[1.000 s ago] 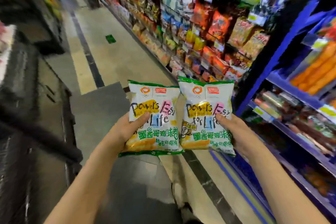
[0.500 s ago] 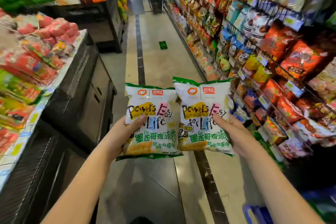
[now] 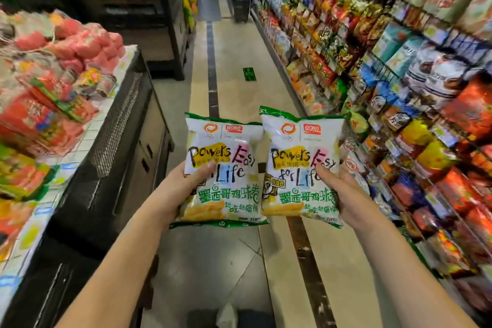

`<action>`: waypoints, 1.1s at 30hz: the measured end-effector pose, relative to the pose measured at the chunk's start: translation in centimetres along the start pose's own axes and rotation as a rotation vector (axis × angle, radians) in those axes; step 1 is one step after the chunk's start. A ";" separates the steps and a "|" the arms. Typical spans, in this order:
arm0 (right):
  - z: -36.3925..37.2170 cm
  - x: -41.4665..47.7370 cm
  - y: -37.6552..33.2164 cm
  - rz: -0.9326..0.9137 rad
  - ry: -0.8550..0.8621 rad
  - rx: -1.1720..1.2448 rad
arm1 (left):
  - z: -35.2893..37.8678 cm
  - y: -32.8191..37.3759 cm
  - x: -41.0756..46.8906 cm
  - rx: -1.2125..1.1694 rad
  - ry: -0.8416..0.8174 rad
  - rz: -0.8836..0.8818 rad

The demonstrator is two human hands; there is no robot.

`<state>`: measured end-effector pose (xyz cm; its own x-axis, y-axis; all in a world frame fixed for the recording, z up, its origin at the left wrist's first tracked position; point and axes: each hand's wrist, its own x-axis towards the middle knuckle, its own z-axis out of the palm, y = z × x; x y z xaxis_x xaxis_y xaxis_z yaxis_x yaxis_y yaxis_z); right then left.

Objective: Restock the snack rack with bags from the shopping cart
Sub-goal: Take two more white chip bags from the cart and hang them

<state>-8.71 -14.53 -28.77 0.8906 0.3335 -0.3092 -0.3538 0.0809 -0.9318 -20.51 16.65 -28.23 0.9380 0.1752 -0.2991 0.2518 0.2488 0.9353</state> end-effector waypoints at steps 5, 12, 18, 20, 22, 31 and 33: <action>3.7 5.9 -2.3 -0.001 -0.039 -0.026 | -4.0 3.7 6.0 0.024 -0.012 0.042; 7.9 14.0 -4.8 0.029 0.041 -0.001 | -8.4 6.5 13.6 0.038 -0.036 0.051; 9.6 23.6 -6.8 0.036 -0.061 -0.004 | -10.4 9.1 22.7 0.049 -0.004 0.035; 10.0 27.7 -7.6 0.036 -0.087 -0.035 | -11.0 10.2 26.5 0.055 0.004 0.024; 10.1 31.9 -8.6 0.030 -0.096 -0.021 | -11.5 11.6 30.2 0.048 0.013 0.017; 11.0 45.8 -15.9 0.027 -0.052 -0.029 | -11.7 18.0 44.2 0.066 0.030 0.040; 10.9 47.7 -17.0 0.014 -0.020 0.011 | -11.7 19.1 47.2 0.065 0.012 0.032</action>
<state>36.72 10.25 -25.63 0.8797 0.3531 -0.3185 -0.3694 0.0859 -0.9253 25.73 40.79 -26.72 0.9431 0.1934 -0.2705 0.2367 0.1809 0.9546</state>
